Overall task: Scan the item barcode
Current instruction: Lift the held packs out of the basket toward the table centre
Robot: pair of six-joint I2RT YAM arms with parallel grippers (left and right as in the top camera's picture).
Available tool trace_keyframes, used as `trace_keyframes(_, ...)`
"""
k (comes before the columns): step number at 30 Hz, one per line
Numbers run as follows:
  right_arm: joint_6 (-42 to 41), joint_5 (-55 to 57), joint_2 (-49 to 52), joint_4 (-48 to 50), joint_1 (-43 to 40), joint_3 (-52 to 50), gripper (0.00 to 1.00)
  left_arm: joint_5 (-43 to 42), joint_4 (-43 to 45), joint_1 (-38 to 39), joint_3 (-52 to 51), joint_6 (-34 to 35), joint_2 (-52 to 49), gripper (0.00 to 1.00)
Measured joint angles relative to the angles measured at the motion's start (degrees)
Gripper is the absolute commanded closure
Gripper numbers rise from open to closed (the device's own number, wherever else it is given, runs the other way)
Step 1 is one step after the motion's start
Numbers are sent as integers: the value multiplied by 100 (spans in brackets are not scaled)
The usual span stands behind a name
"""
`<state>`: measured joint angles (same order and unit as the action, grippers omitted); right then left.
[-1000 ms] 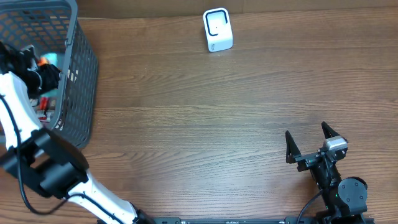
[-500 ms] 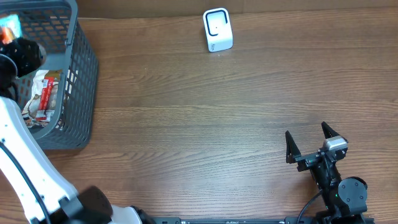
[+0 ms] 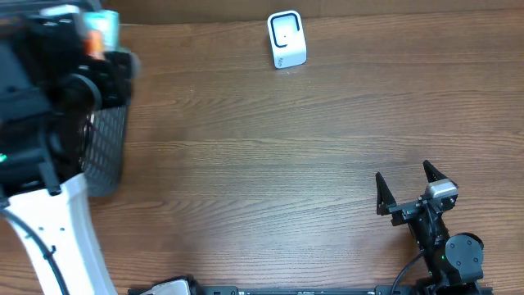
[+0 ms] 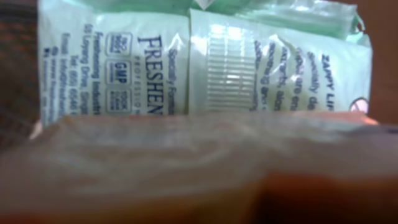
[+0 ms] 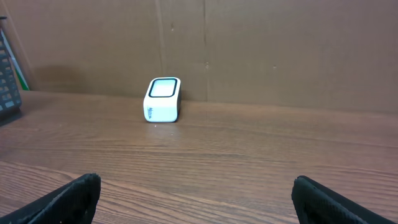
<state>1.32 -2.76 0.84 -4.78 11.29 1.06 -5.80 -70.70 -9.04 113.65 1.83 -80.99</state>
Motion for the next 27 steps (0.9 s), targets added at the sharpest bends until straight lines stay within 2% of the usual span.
trace_keyframes(7, -2, 0, 0, -2, 0, 0, 0, 634, -229, 1952, -280, 588, -243, 56)
trace_keyframes(16, -4, -2, 0, 2, 0, 0, 0, 835, 474, 3993, -1346, 1248, -1425, 57)
trace_keyframes(22, -2, -2, 0, 0, 0, 0, 0, 822, 981, 5073, -1582, 1613, -2470, 56)
trace_keyframes(27, -4, -2, 0, 0, 0, 0, 0, 800, 1412, 5602, -1582, 1906, -3060, 57)
